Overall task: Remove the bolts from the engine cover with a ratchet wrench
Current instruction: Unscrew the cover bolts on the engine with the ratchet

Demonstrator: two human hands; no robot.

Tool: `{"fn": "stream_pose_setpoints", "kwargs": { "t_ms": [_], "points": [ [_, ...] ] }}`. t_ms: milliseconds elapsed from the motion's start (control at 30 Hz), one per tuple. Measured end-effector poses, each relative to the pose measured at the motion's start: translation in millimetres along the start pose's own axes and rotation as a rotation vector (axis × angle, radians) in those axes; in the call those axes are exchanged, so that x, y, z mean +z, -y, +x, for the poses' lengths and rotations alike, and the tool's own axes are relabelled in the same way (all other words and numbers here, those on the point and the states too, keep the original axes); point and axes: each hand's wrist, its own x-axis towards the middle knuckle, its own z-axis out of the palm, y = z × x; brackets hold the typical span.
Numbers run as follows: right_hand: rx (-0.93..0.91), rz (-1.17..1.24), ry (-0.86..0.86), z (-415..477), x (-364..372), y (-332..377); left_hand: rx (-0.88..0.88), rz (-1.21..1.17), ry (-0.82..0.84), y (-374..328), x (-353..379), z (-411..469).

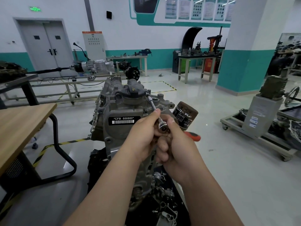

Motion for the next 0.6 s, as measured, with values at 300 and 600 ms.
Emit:
{"fn": "stream_pose_setpoints", "kwargs": {
  "t_ms": [300, 600],
  "points": [
    [0.272, 0.622, 0.180, -6.7, 7.3, 4.0, 0.045, -0.009, 0.017, -0.9, -6.5, 1.3],
    [0.242, 0.503, 0.127, -3.3, 9.1, 0.5, 0.044, -0.054, 0.007, 1.9, -7.3, 2.2]
  ]
}}
